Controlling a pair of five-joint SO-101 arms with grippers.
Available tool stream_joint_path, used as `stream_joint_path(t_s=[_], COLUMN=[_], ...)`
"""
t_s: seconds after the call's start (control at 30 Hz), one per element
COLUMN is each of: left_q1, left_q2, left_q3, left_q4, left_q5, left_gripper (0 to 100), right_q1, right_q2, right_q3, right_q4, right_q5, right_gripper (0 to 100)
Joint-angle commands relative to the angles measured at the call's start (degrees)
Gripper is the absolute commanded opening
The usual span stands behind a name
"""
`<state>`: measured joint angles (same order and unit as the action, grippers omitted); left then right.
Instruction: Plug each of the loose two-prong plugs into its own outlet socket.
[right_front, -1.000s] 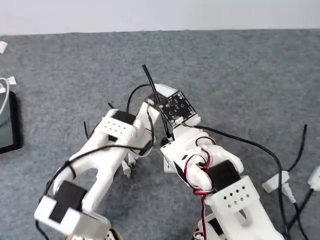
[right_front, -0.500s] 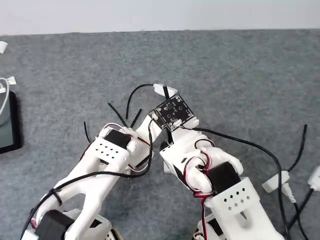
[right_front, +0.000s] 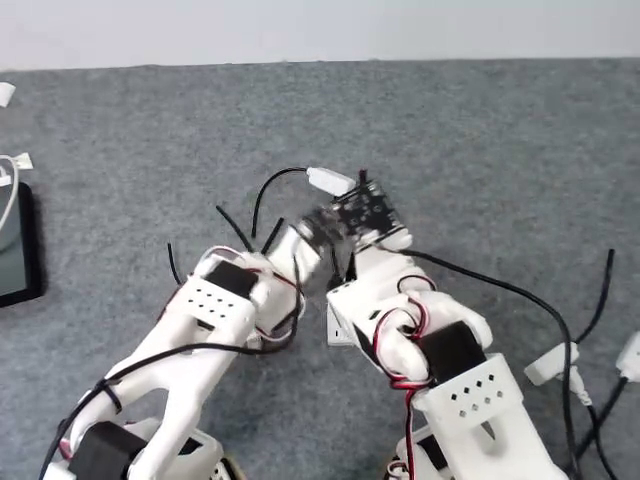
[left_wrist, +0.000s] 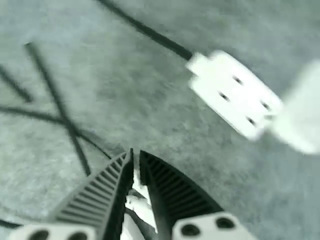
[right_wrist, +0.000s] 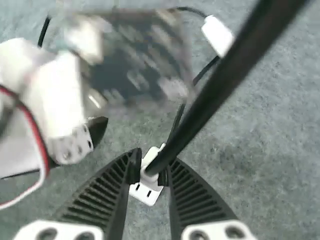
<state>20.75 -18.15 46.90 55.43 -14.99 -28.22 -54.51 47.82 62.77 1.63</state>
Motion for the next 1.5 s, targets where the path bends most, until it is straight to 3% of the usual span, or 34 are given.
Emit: stream_joint_path(t_s=[0.0, 0.43, 1.23, 1.47], left_q1=[-3.43, -12.31, -12.31, -12.31], left_q2=[-1.85, -1.85, -1.32, -1.32], left_q3=[-0.92, -4.18, -3.03, -3.03], left_q4=[-5.8, -9.49, -12.31, -12.31], left_q5=[8.97, 20.31, 20.13, 20.13], left_gripper=[1, 1, 1, 1], right_q1=[1.27, -0.04, 1.45, 3.21], right_q2=[-0.66, -0.75, -0.4, 6.81], right_q3=[-0.44, 10.55, 19.25, 16.79], right_q4=[-2.07, -10.68, -21.05, -22.29], right_q5=[-3.34, -4.57, -4.48, -4.48], right_gripper=[0.9, 0.9, 0.9, 0.8])
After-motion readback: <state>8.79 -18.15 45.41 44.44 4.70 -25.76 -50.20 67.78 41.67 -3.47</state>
